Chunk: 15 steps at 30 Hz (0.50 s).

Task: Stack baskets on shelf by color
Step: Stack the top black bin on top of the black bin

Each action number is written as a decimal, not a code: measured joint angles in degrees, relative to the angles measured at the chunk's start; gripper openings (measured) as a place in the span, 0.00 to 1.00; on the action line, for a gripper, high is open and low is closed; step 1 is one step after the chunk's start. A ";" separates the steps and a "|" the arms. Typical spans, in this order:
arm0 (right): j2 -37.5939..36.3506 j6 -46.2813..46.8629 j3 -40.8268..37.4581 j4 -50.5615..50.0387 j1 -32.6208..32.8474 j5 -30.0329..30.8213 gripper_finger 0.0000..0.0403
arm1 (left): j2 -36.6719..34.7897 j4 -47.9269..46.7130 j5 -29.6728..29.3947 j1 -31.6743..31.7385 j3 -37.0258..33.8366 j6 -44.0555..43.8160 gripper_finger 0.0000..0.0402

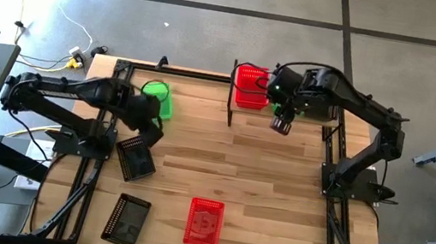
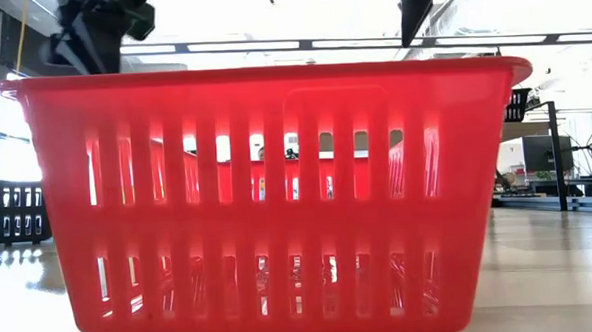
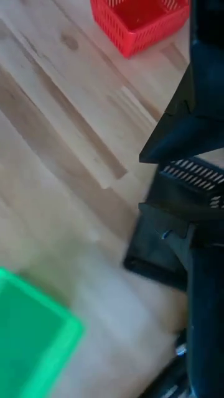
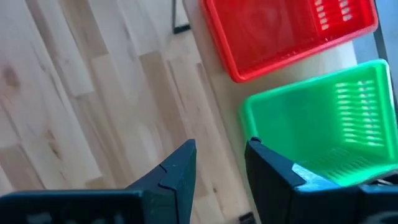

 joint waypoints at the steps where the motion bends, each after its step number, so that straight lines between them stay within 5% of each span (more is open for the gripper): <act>1: 0.00 0.79 0.00 0.49 0.58 -0.01 0.31 | -0.33 -0.10 0.01 -1.17 -0.89 -2.63 0.25; 7: 0.00 4.10 0.00 4.49 3.89 0.00 0.31 | -1.96 -0.21 -1.86 -8.93 -4.83 -17.15 0.25; 15: 0.00 9.28 0.00 5.87 8.62 -0.13 0.31 | -2.01 -0.19 -4.49 -19.34 -5.73 -26.21 0.25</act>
